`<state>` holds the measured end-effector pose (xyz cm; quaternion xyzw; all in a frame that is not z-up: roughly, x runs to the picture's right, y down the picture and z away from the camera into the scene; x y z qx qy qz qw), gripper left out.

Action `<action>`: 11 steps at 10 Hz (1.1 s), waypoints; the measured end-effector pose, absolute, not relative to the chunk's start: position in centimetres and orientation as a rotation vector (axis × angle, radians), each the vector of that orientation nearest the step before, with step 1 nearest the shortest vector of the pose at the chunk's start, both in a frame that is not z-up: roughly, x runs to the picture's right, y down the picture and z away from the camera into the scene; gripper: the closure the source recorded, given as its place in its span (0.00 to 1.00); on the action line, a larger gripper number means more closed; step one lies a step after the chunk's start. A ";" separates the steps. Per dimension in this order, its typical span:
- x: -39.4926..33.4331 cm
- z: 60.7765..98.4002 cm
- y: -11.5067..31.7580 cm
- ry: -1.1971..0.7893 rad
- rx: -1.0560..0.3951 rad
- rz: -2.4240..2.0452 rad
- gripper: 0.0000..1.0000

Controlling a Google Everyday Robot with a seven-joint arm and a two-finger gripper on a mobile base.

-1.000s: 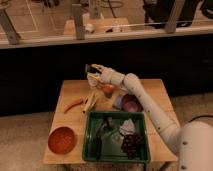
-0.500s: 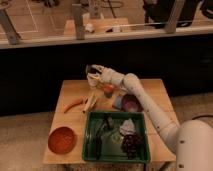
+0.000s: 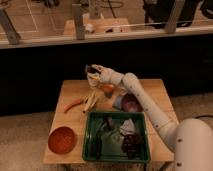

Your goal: Place eraser in paper cup

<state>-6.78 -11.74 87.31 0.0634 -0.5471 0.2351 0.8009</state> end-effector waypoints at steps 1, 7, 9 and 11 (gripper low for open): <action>-6.8 87.4 -11.7 -1.171 0.134 0.505 0.21; -6.3 87.6 -11.6 -1.173 0.140 0.526 0.20; -6.0 87.3 -11.7 -1.174 0.150 0.532 0.20; -5.0 86.6 -11.8 -1.169 0.160 0.531 0.20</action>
